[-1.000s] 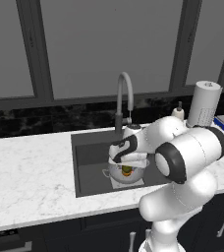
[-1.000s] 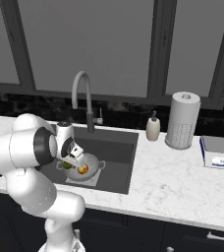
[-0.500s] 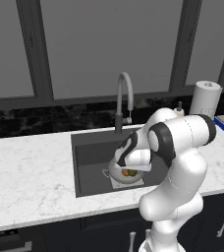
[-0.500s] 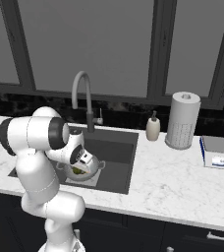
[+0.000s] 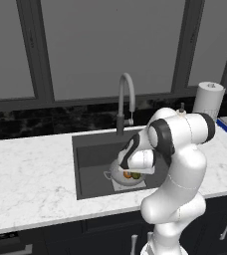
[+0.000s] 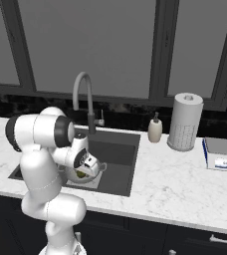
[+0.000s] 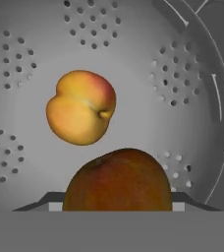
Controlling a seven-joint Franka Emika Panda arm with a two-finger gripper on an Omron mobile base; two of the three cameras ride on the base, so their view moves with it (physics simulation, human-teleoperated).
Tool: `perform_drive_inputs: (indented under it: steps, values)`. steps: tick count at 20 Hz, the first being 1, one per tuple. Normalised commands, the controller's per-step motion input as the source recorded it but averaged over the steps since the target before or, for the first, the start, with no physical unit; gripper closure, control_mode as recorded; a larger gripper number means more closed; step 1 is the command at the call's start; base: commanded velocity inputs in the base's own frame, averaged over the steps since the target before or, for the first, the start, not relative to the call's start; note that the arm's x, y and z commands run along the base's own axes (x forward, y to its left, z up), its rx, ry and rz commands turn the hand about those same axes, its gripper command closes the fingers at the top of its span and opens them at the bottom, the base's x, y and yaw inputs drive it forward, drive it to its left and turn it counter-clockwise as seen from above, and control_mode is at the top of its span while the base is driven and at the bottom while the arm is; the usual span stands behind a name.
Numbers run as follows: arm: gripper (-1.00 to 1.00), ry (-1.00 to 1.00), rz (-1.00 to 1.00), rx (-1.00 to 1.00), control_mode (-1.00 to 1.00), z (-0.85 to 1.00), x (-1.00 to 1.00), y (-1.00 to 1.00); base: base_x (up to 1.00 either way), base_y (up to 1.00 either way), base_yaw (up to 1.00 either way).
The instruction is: Put the colander in the sink, put the peach, mango in the colander, and turn on the sink faucet and pour water over the colander.
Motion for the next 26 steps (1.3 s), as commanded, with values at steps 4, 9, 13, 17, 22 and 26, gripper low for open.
perform_drive_inputs:
  steps: [4, 9, 13, 17, 22, 26]
  values:
    - [1.0, 0.0, 0.0, 0.0, -1.0, -0.13, 0.1, 0.0, 0.0, 0.0, 0.0]
    - [1.0, 0.0, 0.0, 0.0, -1.0, -0.19, 0.07, 0.0, 0.0, 0.0, 0.0]
    - [-1.0, 0.0, 0.0, 0.0, -1.0, -0.26, 0.04, 0.0, 0.0, 0.0, 0.0]
    - [-1.0, 0.0, 0.0, 0.0, -1.0, -0.08, 0.01, 0.0, 0.0, 0.0, 0.0]
    - [-1.0, 0.0, 0.0, 0.0, -1.0, 0.0, 0.0, 0.0, 0.0, 0.0, 0.0]
    - [-1.0, 0.0, 0.0, 0.0, -1.0, 0.06, 0.03, -0.07, 0.0, 0.0, 0.0]
